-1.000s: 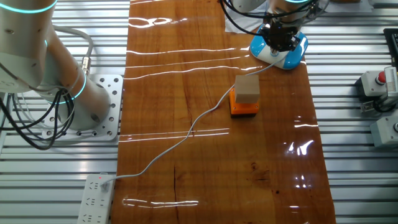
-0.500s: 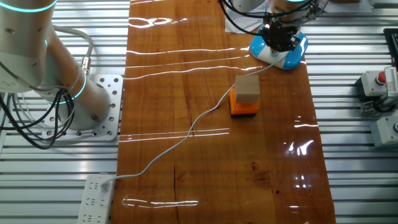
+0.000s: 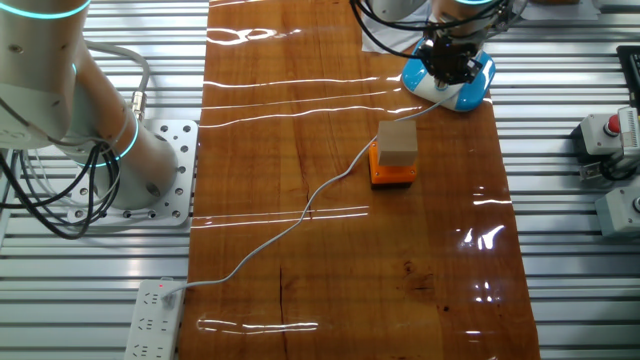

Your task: Turn on the desk lamp by pressing the button

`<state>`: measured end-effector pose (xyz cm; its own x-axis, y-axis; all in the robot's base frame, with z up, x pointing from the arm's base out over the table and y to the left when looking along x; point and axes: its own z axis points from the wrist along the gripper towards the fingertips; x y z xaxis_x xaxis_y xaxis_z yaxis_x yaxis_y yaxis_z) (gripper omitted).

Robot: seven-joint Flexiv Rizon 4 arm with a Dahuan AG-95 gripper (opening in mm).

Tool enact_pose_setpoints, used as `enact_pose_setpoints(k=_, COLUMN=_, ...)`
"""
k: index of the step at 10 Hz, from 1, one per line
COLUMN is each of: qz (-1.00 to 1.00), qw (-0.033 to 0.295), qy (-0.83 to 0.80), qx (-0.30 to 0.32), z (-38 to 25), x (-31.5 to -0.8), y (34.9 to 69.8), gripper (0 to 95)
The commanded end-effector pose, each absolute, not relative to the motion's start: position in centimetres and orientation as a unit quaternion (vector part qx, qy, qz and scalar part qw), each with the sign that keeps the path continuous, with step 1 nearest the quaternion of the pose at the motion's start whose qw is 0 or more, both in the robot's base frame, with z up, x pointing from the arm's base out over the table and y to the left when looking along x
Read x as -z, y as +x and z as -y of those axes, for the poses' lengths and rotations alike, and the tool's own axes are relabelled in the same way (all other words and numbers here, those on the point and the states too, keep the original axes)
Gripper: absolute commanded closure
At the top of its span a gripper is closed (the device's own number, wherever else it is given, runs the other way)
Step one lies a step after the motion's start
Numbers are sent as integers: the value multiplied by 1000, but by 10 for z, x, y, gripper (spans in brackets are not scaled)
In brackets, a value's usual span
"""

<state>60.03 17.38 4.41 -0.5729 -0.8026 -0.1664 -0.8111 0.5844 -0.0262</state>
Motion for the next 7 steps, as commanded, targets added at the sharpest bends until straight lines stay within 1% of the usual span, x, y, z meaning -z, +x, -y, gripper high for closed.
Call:
enact_pose_setpoints(k=1, qz=-887, qw=82, qy=-454, qx=-26, z=-174, x=-43, y=602, gripper=950)
enact_pose_setpoints(k=7, qz=-883, qw=85, qy=-462, qx=-23, z=-174, x=-42, y=605, gripper=950)
